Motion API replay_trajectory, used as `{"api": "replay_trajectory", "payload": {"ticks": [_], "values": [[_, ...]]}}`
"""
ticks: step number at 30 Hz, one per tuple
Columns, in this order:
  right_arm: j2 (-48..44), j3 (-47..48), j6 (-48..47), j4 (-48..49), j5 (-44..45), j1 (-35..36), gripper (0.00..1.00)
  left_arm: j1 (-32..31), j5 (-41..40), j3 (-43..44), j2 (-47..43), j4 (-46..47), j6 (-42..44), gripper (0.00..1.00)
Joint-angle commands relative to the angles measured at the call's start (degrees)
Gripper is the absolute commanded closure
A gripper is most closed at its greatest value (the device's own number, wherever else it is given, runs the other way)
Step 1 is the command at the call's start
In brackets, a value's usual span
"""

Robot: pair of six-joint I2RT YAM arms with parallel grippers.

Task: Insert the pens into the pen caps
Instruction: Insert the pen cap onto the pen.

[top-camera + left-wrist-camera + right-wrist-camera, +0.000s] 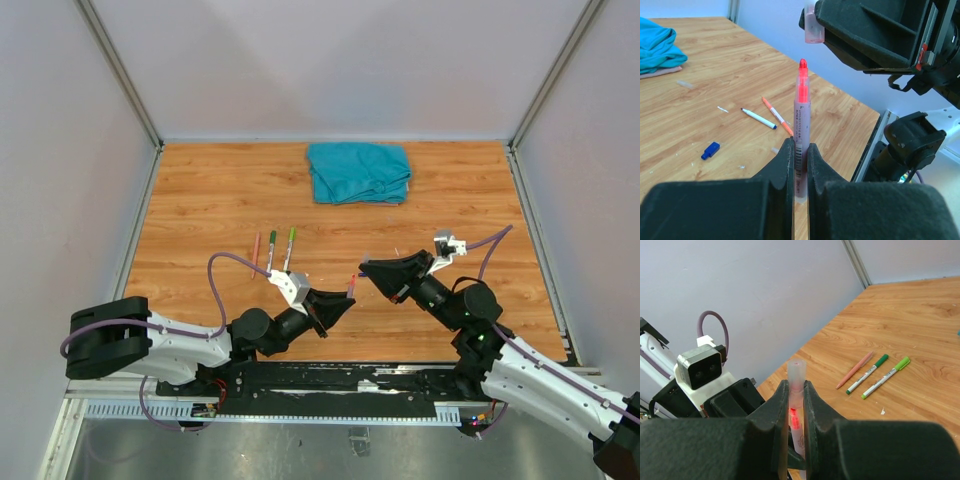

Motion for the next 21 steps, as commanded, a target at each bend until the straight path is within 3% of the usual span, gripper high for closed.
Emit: {"api": "replay_trajectory", "payload": {"ticks": [1,21], "values": [[-0.07,-0.27,-0.01,3.81,-2.46,-0.99,0.99,-0.39,-0.39,0.8,0.58,2.23,0.81,1.0],[2.43,-0.88,0.53,5.17,-4.1,-1.02,0.99,-0.39,-0.25,1.32,1.28,2.04,0.81,0.99]]}}
